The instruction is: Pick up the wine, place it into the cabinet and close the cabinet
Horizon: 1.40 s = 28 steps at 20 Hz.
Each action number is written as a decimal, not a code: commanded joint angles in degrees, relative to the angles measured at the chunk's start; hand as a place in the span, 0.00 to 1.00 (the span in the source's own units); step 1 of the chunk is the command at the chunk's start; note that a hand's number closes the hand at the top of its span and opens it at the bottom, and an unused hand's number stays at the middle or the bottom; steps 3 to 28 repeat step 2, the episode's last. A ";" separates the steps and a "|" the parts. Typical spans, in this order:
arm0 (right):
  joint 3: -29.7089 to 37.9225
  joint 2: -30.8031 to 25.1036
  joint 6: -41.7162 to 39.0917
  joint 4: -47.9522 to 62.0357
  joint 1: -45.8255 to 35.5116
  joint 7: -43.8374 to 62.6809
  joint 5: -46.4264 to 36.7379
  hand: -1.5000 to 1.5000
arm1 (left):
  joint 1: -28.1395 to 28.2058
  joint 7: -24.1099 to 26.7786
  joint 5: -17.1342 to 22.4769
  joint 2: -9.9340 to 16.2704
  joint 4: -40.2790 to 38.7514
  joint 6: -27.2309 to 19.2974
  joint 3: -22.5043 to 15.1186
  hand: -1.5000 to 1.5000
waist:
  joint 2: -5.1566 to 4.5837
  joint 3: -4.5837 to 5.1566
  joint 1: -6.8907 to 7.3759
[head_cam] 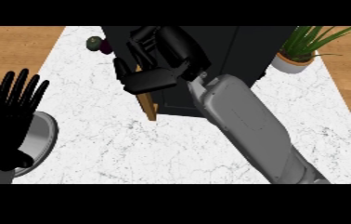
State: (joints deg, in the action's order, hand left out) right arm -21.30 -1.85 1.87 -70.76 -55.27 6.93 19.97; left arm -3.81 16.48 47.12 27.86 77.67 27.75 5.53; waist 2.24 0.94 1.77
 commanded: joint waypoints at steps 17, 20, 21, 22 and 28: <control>5.66 -4.27 2.21 7.61 0.20 -0.17 -1.01 1.00 | -1.16 -2.71 1.01 4.18 -0.62 0.66 2.14 0.00 | -2.70 -0.94 -0.75; 5.66 -4.27 2.21 7.61 0.20 -0.17 -1.01 1.00 | -1.16 -2.71 1.01 4.18 -0.62 0.66 2.14 0.00 | -2.70 -0.94 -0.75; 5.66 -4.27 2.21 7.61 0.20 -0.17 -1.01 1.00 | -1.16 -2.71 1.01 4.18 -0.62 0.66 2.14 0.00 | -2.70 -0.94 -0.75; 5.66 -4.27 2.21 7.61 0.20 -0.17 -1.01 1.00 | -1.16 -2.71 1.01 4.18 -0.62 0.66 2.14 0.00 | -2.70 -0.94 -0.75; 5.66 -4.27 2.21 7.61 0.20 -0.17 -1.01 1.00 | -1.16 -2.71 1.01 4.18 -0.62 0.66 2.14 0.00 | -2.70 -0.94 -0.75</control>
